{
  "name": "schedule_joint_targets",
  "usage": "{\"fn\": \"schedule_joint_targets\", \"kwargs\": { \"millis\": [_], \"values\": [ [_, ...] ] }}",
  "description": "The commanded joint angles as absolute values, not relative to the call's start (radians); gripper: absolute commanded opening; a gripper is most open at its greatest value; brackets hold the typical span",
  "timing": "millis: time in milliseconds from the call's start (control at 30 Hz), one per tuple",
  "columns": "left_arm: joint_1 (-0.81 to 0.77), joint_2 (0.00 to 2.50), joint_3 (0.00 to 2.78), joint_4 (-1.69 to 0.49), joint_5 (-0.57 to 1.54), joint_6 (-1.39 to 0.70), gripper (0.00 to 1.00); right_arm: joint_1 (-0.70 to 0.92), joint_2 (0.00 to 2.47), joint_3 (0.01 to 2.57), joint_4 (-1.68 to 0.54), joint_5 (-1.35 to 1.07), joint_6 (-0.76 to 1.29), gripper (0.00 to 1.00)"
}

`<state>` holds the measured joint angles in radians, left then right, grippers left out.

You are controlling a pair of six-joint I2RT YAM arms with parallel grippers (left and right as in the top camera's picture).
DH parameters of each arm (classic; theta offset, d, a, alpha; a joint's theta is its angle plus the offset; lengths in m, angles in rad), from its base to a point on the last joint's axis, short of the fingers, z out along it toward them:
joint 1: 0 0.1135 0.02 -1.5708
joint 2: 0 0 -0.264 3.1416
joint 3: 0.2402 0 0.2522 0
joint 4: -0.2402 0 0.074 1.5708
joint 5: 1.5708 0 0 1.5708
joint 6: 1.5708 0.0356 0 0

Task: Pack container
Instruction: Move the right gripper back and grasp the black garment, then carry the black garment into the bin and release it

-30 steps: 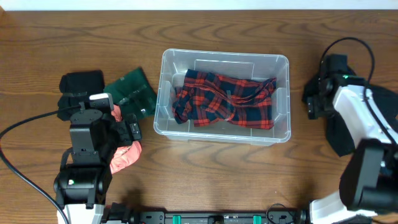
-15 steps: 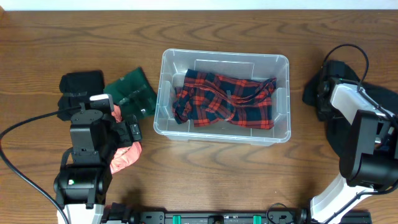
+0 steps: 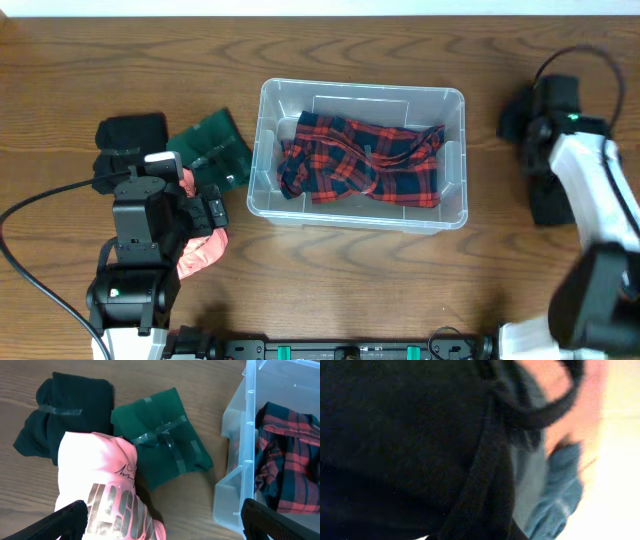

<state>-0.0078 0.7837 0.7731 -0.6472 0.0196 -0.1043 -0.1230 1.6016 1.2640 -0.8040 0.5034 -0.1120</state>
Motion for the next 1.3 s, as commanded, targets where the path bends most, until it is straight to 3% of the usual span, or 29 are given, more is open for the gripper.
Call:
{"fn": "schedule_joint_targets", "kwargs": {
  "millis": [0, 233, 467, 833, 1000, 1033, 1067, 1100, 1133, 1267],
  "values": [
    [-0.008, 0.783, 0.796, -0.647, 0.019, -0.110, 0.98, -0.061, 1.415, 1.368, -0.789, 0.484, -0.136, 0.02],
    [-0.008, 0.783, 0.796, -0.647, 0.019, -0.110, 0.98, 0.192, 1.274, 1.380, -0.790, 0.201, -0.245, 0.01],
    [-0.008, 0.783, 0.796, -0.648, 0.019, -0.136, 0.98, 0.474, 1.384, 1.378, -0.808, 0.200, -0.244, 0.01],
    [-0.008, 0.783, 0.796, -0.648, 0.019, -0.136, 0.98, 0.634, 1.768, 1.377, -0.873, 0.205, -0.243, 0.01],
    [-0.008, 0.783, 0.796, -0.647, 0.019, -0.136, 0.98, 0.706, 1.819, 1.377, -0.903, 0.249, -0.293, 0.02],
    [-0.008, 0.783, 0.796, -0.647, 0.018, -0.136, 0.98, 0.715, 1.816, 1.377, -0.895, 0.281, -0.292, 0.09],
    [-0.008, 0.783, 0.796, -0.647, 0.018, -0.136, 0.98, 0.723, 1.806, 1.378, -0.883, 0.321, -0.285, 0.32],
    [-0.008, 0.783, 0.796, -0.647, 0.018, -0.136, 0.98, 0.728, 1.792, 1.379, -0.870, 0.364, -0.276, 0.87],
    [-0.008, 0.783, 0.796, -0.647, 0.018, -0.136, 0.98, 0.728, 1.777, 1.381, -0.863, 0.392, -0.276, 0.99],
    [-0.008, 0.783, 0.796, -0.647, 0.018, -0.136, 0.98, 0.725, 1.675, 1.388, -0.814, 0.465, -0.278, 0.99]
  ]
}}
